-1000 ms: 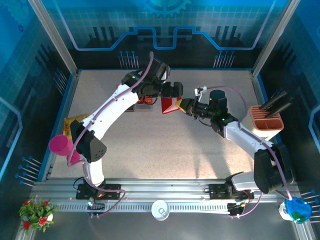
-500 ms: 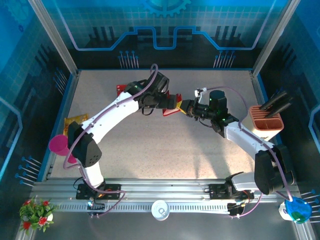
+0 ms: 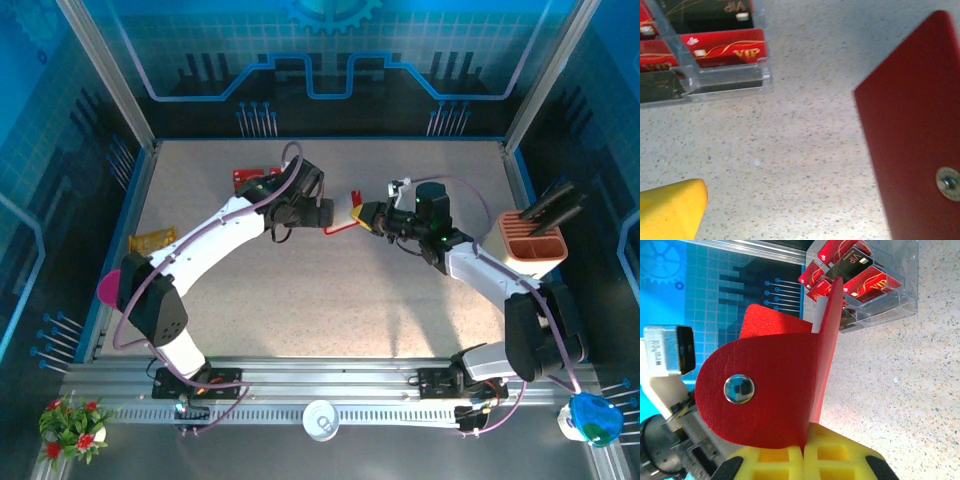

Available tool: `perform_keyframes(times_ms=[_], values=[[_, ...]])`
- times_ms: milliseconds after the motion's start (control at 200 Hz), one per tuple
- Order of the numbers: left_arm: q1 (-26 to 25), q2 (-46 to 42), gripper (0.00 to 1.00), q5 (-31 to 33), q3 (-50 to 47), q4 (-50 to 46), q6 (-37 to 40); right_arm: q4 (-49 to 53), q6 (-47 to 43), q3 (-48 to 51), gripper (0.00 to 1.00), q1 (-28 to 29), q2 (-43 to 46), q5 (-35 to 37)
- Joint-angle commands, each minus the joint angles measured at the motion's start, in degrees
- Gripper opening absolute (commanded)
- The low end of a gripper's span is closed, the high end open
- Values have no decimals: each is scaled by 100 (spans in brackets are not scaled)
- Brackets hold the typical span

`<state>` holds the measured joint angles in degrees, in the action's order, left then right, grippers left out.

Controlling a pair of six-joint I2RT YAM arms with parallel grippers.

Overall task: Put the credit cards into the card holder
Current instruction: Open the card holder at the center of the table.

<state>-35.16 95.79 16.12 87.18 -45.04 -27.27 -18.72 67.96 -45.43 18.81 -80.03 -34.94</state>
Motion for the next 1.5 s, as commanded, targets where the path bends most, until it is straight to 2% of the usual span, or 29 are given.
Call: perform_keyframes(times_ms=[0,445,655,880,1001,1066,1141,1341,1496], values=[[71,-166,99,165,-338,105,-104,-371,-116,176,0,146,-139,-20],[76,-49,99,273,-1813,500,-68,-1498,-207,1049,0,995,-750,970],[71,173,99,459,-2046,496,-43,-1934,-336,1493,0,1164,-1007,1450],[75,496,99,543,-2109,504,122,-2192,-301,1690,0,1367,-1328,1636],[78,613,99,584,-2134,526,172,-2116,-334,1756,25,1384,-1311,1664],[71,670,99,612,-2144,535,189,-1912,-392,1798,38,1363,-1163,1717],[76,705,99,686,-2151,531,213,-1590,-495,1829,44,1298,-878,1787],[74,642,99,849,-2175,584,287,253,-1183,1598,46,1072,173,2017],[74,668,99,871,-2135,637,360,1641,-1929,923,42,1124,279,1894]])
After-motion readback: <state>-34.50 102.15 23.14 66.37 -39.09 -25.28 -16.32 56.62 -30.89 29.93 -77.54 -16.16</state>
